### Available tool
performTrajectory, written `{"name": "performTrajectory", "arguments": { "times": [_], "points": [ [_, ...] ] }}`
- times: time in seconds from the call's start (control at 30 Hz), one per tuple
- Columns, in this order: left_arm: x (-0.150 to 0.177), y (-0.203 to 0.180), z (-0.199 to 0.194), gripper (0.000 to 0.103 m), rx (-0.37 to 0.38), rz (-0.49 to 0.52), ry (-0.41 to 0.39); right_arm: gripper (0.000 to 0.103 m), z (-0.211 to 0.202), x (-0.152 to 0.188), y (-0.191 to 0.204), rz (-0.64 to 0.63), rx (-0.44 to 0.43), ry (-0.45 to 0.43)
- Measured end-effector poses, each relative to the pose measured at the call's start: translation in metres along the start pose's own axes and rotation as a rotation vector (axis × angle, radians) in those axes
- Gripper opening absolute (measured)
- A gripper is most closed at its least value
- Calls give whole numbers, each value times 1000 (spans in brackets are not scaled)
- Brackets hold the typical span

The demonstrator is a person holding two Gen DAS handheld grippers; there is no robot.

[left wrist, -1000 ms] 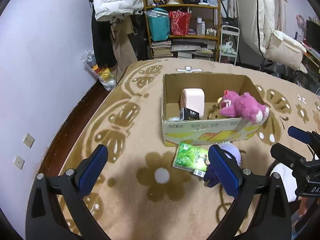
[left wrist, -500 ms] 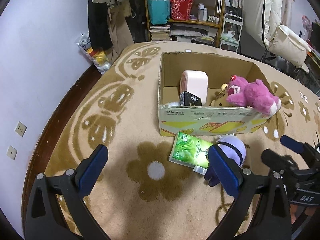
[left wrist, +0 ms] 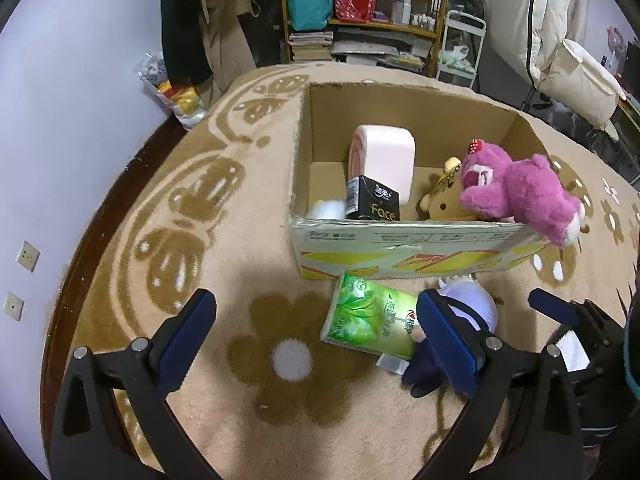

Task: Organize soft objects
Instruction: 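Withdraw both tools from the box toward the green tissue pack and doll, then grasp the green tissue pack with the left gripper while the right gripper grasps the purple-haired doll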

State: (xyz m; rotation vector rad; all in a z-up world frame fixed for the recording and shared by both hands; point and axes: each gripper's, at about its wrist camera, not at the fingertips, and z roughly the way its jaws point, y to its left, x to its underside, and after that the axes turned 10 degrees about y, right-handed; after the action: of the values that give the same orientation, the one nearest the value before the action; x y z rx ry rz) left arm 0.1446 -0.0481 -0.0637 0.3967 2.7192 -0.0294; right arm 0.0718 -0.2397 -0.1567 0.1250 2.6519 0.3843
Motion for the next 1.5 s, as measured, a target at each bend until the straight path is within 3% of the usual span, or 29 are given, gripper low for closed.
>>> {"name": "performTrajectory", "arguments": {
  "times": [0.57,0.77,0.87,1.3,1.5],
  "points": [
    [-9,-13,37,100,80,33,104,102,47,-13,2,-28,6,79],
    [-9,-16,51,100,109,39,154,76,50,-7,9,-46,-57,111],
    [-9,-14,58,100,140,31,182,71,49,-6,15,-64,-56,108],
    [-5,-22,76,99,152,64,244,70,44,3,21,-50,17,133],
    [-8,-32,87,100,153,76,278,71,53,-1,24,-43,5,143]
  ]
}}
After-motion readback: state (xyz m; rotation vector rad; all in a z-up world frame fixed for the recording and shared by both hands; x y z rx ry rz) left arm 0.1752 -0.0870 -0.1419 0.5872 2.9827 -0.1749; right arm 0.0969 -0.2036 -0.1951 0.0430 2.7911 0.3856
